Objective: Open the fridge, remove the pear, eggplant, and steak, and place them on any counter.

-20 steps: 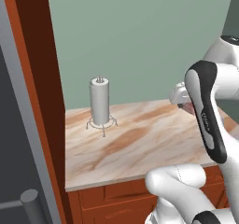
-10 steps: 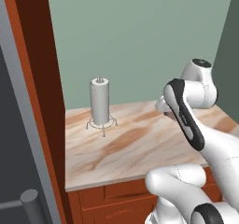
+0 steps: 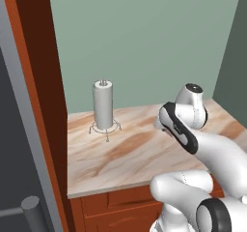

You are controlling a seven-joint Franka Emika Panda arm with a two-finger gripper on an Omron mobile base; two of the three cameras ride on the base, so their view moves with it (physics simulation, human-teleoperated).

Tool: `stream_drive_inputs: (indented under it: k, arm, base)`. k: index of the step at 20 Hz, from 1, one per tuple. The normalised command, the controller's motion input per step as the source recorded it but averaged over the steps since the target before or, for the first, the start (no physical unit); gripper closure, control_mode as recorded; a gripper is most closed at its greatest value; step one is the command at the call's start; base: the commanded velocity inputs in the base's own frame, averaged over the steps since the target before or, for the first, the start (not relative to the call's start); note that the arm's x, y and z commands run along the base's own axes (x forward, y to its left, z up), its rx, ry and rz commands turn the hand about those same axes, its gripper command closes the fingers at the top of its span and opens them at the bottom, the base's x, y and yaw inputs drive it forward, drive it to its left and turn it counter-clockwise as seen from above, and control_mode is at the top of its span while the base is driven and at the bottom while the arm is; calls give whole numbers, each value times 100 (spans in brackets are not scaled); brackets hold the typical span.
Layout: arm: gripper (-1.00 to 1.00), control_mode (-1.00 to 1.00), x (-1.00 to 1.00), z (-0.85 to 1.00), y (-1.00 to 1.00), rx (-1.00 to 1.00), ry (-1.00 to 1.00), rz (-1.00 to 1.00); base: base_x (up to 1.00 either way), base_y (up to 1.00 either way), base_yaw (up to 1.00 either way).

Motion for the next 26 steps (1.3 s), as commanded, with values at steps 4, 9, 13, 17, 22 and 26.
stream_drive_inputs:
  k: [4, 9, 13, 17, 22, 26]
  arm:
    - [100, -100, 9, -37, -1, 0, 0, 0]
    - [100, -100, 1, -39, -1, 0, 0, 0]
    - [100, -100, 5, -46, 0, 0, 0, 0]
    - [100, -100, 3, -27, 0, 0, 0, 0]
    - [100, -100, 2, -30, 0, 0, 0, 0]
    - [-100, -100, 0, -14, 0, 0, 0, 0]
  base:
    - [0, 0, 0]
    - [0, 0, 0]
    - [0, 0, 0]
    - [0, 0, 0]
    - [0, 0, 0]
    - [0, 0, 0]
